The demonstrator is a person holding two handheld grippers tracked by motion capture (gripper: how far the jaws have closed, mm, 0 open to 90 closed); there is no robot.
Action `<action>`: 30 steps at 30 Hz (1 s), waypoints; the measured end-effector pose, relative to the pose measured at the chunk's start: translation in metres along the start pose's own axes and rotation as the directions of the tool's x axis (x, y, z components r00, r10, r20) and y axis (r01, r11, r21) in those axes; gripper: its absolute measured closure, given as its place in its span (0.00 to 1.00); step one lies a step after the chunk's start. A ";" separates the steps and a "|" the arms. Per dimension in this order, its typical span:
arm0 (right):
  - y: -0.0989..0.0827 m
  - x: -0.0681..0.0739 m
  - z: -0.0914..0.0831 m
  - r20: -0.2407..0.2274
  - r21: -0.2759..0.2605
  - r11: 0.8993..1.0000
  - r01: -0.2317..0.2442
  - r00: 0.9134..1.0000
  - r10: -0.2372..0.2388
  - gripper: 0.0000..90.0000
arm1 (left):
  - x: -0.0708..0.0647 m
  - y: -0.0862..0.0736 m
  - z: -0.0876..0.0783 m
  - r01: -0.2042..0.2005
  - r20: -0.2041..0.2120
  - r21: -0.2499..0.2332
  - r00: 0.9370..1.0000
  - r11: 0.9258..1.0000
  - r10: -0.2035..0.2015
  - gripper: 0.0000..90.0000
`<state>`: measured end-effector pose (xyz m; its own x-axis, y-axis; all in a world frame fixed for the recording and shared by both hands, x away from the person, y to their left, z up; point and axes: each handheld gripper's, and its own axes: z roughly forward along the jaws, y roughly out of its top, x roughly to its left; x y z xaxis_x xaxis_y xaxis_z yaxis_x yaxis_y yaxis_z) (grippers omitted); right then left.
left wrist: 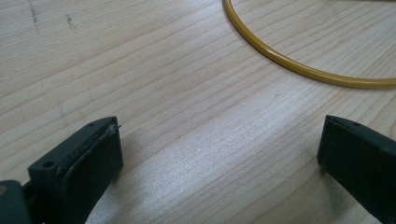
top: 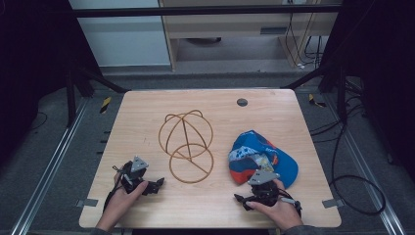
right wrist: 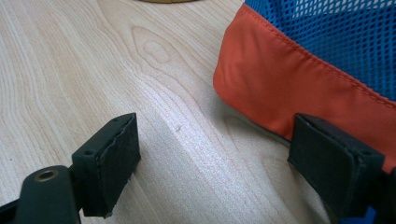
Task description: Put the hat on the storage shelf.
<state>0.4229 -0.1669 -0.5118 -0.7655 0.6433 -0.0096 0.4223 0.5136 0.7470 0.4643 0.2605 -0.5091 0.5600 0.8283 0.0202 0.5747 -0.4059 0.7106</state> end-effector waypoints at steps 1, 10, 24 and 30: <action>0.000 0.000 0.000 0.001 0.000 1.000 -0.001 1.000 0.001 0.18 | 0.000 0.000 0.000 0.000 -0.001 0.000 1.000 1.000 0.000 0.00; -0.001 -0.001 -0.001 0.002 0.002 1.000 -0.006 1.000 0.006 0.17 | 0.001 0.000 0.000 -0.005 0.002 0.003 1.000 1.000 0.005 0.00; 0.001 -0.003 -0.008 0.010 0.003 1.000 0.004 1.000 -0.004 0.15 | 0.000 0.001 0.000 -0.003 0.000 0.003 1.000 1.000 0.003 0.00; 0.007 -0.004 -0.039 0.070 0.036 0.999 0.029 0.997 -0.032 0.11 | 0.000 0.001 0.000 -0.004 0.000 0.003 1.000 1.000 0.004 0.00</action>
<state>0.4093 -0.1883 -0.4808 -0.7427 0.6649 -0.0799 0.4170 0.5525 0.7217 0.4649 0.2602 -0.5089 0.5621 0.8268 0.0226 0.5744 -0.4099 0.7085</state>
